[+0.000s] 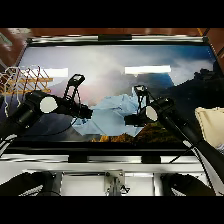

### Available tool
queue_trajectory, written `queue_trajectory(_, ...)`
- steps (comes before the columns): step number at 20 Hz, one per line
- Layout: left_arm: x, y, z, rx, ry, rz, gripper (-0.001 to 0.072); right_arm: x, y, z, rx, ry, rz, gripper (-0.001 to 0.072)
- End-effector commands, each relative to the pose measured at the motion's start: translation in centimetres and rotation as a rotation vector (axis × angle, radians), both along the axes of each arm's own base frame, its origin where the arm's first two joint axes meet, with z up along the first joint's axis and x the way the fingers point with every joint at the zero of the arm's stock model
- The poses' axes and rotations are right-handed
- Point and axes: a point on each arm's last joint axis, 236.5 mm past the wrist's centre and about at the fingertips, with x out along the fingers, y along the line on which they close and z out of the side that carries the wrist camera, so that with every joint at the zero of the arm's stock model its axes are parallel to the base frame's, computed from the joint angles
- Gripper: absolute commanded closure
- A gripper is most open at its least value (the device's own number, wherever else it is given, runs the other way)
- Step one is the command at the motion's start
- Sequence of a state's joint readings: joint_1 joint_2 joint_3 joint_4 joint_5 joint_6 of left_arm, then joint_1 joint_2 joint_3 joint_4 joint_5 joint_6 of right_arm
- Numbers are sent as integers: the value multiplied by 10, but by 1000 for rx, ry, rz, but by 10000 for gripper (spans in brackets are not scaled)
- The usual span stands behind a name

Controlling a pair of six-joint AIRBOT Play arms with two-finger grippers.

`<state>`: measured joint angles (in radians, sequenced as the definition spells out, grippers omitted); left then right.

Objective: Fold the shirts.

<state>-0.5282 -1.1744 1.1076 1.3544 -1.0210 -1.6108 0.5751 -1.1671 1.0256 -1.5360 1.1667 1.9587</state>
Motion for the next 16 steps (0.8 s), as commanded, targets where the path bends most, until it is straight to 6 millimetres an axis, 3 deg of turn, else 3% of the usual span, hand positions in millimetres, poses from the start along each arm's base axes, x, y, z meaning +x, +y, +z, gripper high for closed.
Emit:
queue_trajectory(1, -2, 1, -1, 5, 8, -2, 660, 0, 0, 0, 0, 0, 1, 639)
queue_trajectory(12, -13, 5, -7, 31, 56, -14, 660, 0, 0, 0, 0, 0, 2, 639)
queue_trajectory(16, -31, -17, -1, -72, 134, -28, 638, 0, 0, 0, 0, 0, 2, 639)
